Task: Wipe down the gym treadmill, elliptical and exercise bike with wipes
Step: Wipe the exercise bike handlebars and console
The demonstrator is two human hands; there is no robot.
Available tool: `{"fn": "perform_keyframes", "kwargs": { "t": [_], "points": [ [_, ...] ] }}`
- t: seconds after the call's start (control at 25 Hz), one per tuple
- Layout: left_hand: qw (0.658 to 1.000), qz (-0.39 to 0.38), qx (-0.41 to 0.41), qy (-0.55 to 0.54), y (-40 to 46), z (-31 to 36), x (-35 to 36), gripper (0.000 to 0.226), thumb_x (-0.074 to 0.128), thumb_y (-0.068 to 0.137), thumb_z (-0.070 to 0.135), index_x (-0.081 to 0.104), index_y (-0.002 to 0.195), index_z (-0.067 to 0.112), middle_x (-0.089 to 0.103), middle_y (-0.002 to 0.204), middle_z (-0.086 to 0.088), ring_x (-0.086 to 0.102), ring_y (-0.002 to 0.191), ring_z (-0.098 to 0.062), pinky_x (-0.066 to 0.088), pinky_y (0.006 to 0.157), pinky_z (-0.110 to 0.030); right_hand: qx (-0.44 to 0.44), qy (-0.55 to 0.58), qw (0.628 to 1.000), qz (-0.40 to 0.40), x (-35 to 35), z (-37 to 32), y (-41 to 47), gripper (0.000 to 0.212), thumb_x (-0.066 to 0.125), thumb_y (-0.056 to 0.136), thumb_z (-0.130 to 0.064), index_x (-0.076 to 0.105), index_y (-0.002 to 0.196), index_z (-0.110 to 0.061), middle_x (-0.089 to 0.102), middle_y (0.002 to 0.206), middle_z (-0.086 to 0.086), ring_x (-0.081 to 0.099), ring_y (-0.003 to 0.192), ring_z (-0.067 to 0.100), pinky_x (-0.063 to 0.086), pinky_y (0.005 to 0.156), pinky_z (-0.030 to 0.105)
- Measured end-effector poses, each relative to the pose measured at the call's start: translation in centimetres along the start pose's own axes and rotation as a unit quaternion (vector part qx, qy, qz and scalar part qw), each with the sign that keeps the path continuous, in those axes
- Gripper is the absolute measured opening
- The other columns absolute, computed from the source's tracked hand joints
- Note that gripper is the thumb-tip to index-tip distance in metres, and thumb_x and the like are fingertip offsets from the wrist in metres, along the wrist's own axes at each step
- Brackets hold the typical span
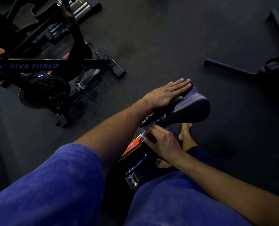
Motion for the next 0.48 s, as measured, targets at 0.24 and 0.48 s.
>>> {"fn": "perform_keyframes", "kwargs": {
  "t": [0.24, 0.48],
  "points": [
    [0.999, 0.018, -0.033, -0.018, -1.1, 0.3, 0.4, 0.057, 0.034, 0.111, 0.034, 0.016, 0.162, 0.015, 0.010, 0.170, -0.001, 0.004, 0.157, -0.017, 0.008, 0.128, -0.039, 0.113, 0.022, 0.989, 0.090, -2.1, 1.7, -0.3, 0.019, 0.075, 0.077, -0.002, 0.065, 0.080, -0.017, 0.060, 0.082, -0.008, 0.059, 0.071, 0.006, 0.051, 0.067, 0.026],
    [0.995, 0.049, -0.083, -0.025, -4.5, 0.7, 1.1, 0.055, 0.034, 0.111, 0.027, 0.018, 0.162, 0.016, 0.010, 0.170, 0.000, 0.010, 0.156, -0.015, 0.009, 0.127, -0.031, 0.315, 0.168, 0.921, 0.154, -0.8, 1.7, -0.2, 0.019, 0.072, 0.075, 0.002, 0.064, 0.077, -0.015, 0.068, 0.075, 0.000, 0.055, 0.064, 0.003, 0.049, 0.068, 0.028]
  ]
}}
Point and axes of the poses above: each hand's wrist, its own y-axis towards the middle knuckle, its own x-axis out of the palm, z = x × y, the point moved 2 cm from there along y, towards the middle knuckle
